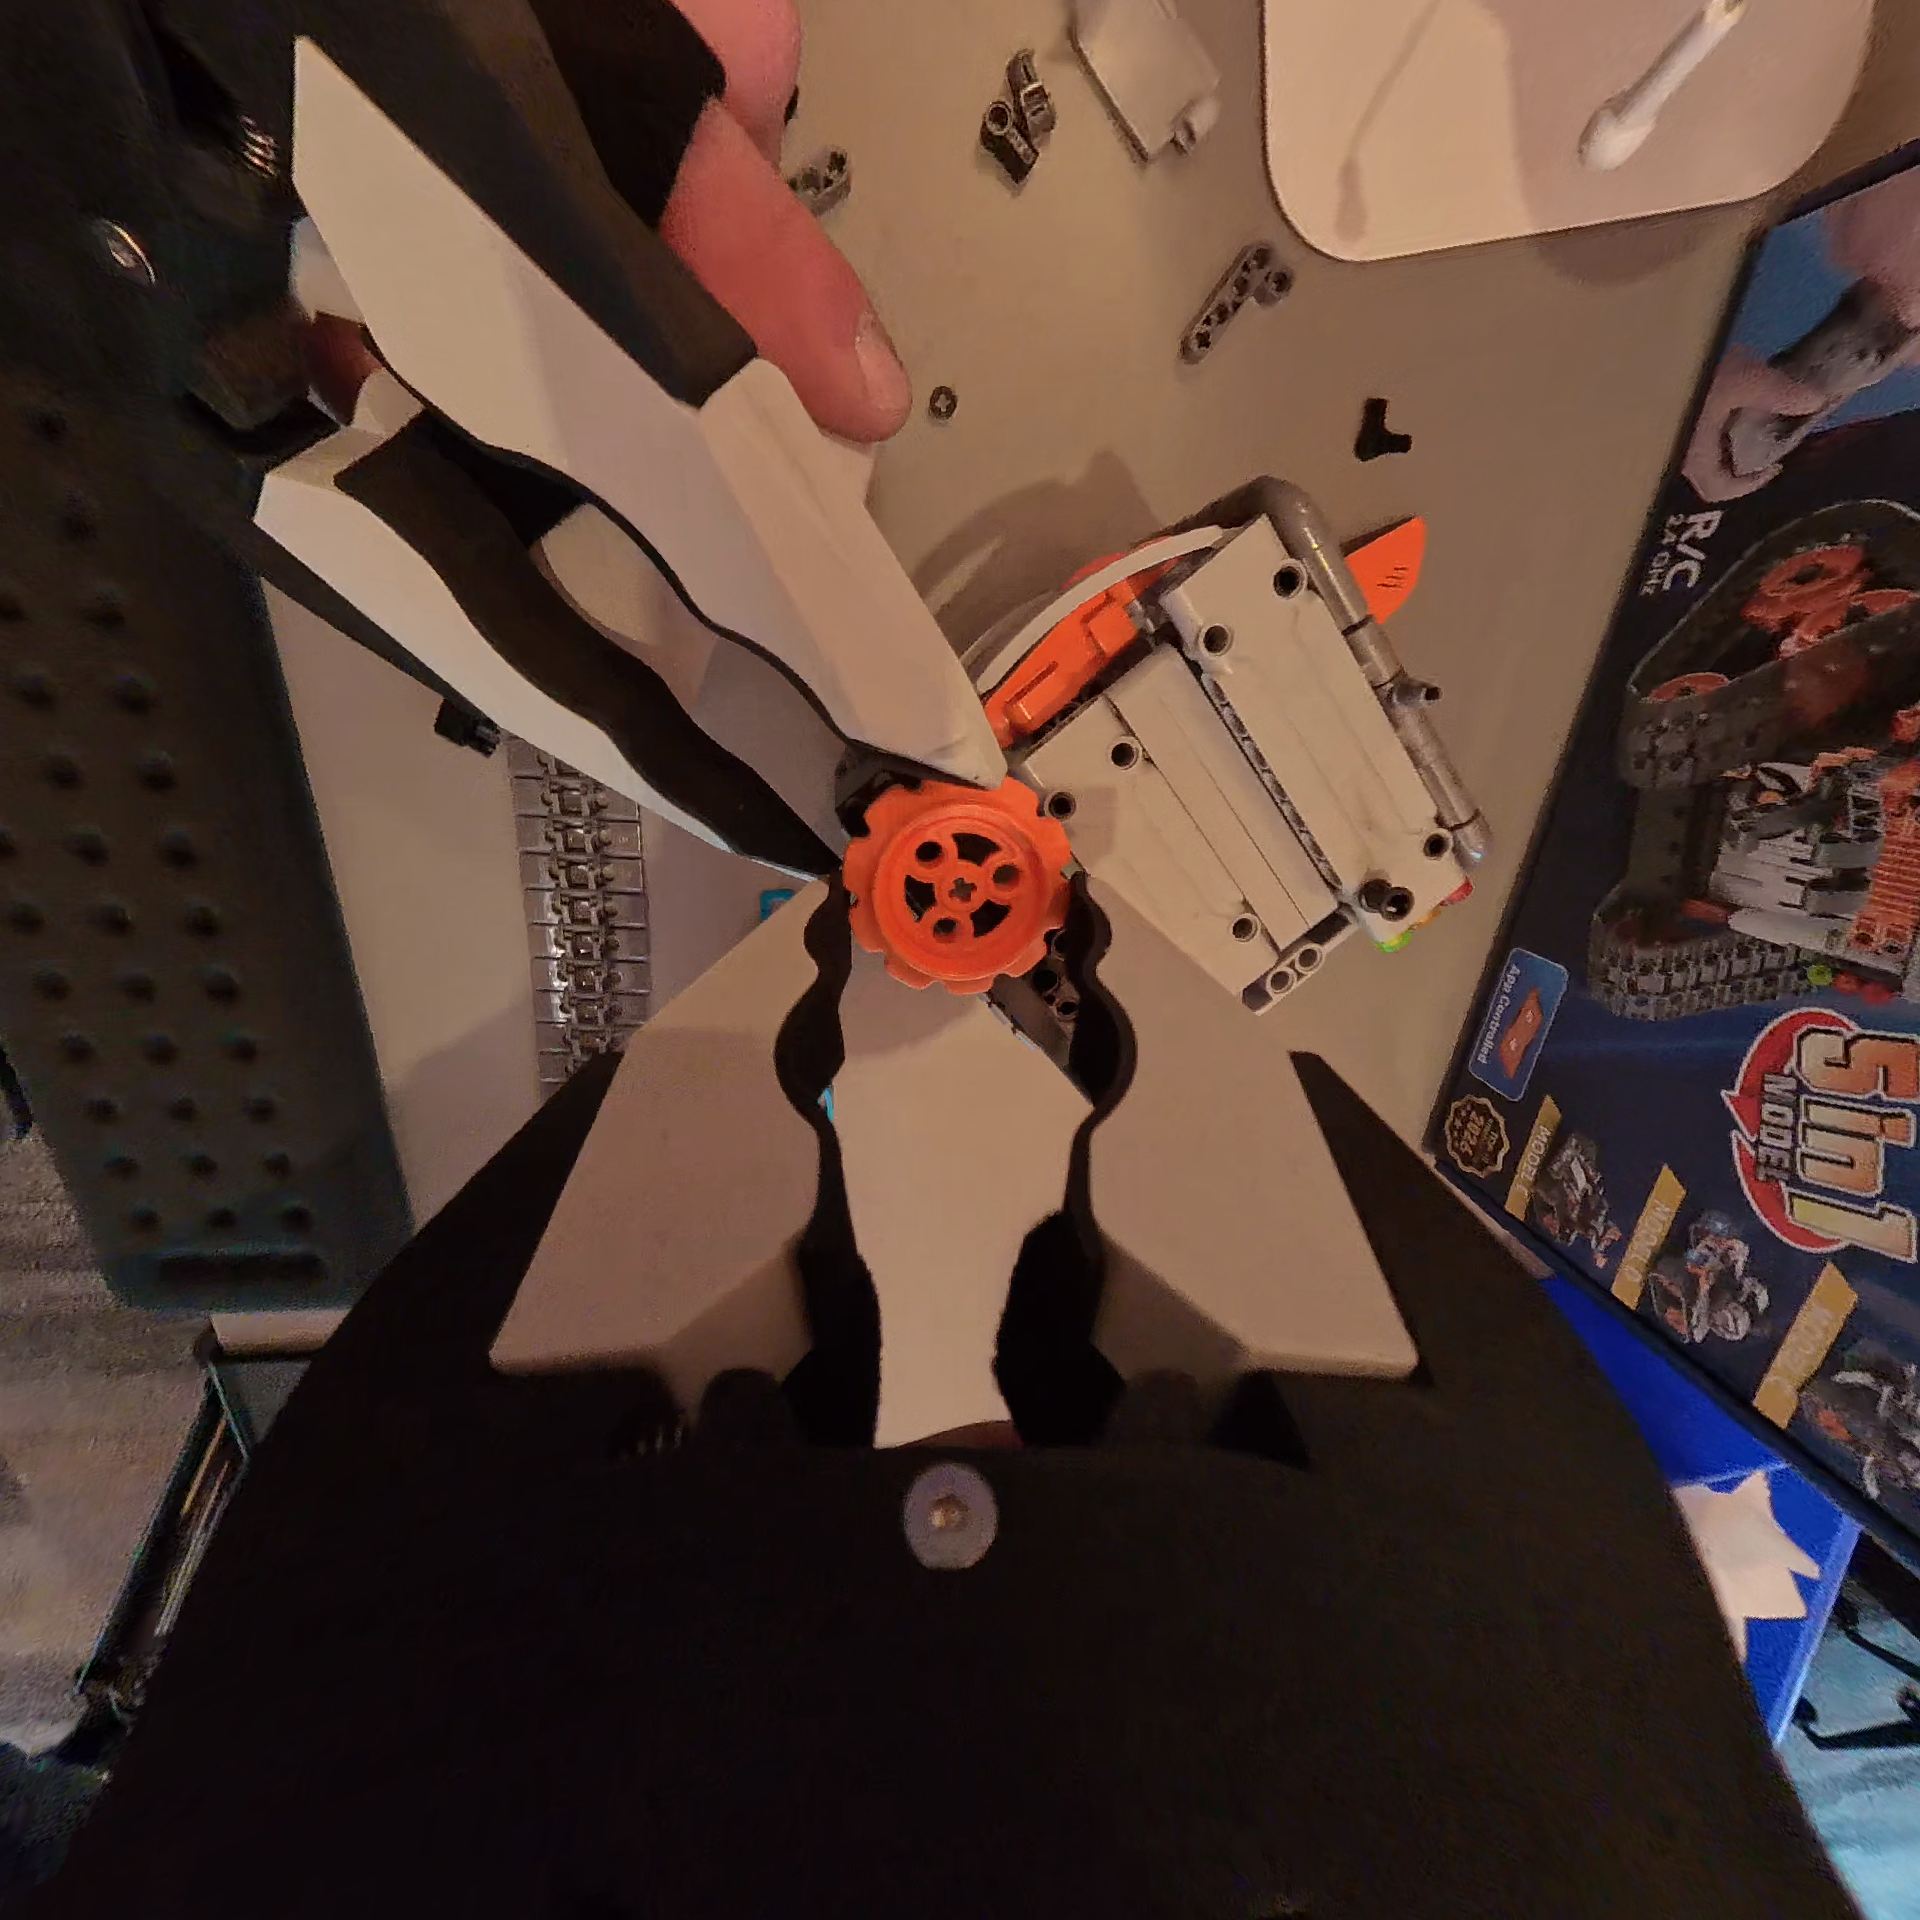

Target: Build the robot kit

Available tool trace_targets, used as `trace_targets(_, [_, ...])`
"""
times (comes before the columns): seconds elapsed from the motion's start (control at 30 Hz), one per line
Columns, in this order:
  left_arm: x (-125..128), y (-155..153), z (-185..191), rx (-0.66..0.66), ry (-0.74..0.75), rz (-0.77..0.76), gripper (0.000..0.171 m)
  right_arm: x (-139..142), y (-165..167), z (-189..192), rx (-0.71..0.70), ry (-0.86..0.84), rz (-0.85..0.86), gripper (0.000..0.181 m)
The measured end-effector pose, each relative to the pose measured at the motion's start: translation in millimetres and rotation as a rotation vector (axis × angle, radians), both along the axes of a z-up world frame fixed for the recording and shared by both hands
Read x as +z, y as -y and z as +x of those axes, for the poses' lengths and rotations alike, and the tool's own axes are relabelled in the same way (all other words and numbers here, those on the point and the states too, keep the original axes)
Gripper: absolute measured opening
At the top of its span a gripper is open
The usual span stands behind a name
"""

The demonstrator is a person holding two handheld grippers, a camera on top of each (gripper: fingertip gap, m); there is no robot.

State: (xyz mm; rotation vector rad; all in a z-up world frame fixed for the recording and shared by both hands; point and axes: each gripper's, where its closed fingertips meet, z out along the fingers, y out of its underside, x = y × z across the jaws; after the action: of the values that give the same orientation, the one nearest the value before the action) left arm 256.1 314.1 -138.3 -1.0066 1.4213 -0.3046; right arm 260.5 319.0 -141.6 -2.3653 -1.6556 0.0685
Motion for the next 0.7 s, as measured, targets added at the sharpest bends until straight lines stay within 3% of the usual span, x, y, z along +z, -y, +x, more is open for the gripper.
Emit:
trace_targets(0.37, [-6,2,1,0.003,-0.046,0.036,0.046,-6,1,-1,0.004,-0.041,-0.006,0.039])
trace_targets(0.5, [-7,3,2,0.01,-0.065,0.087,0.046,-6,3,1,0.001,-0.01,0.039,0.039])
trace_targets(0.6, [0,3,0,-0.01,-0.059,0.078,0.035,-4,2,3,0.007,0.001,0.095,0.041])
trace_targets(0.7, [3,1,-2,-0.002,-0.058,0.117,0.041,11,1,1,-0.024,-0.1,0.168,0.045])
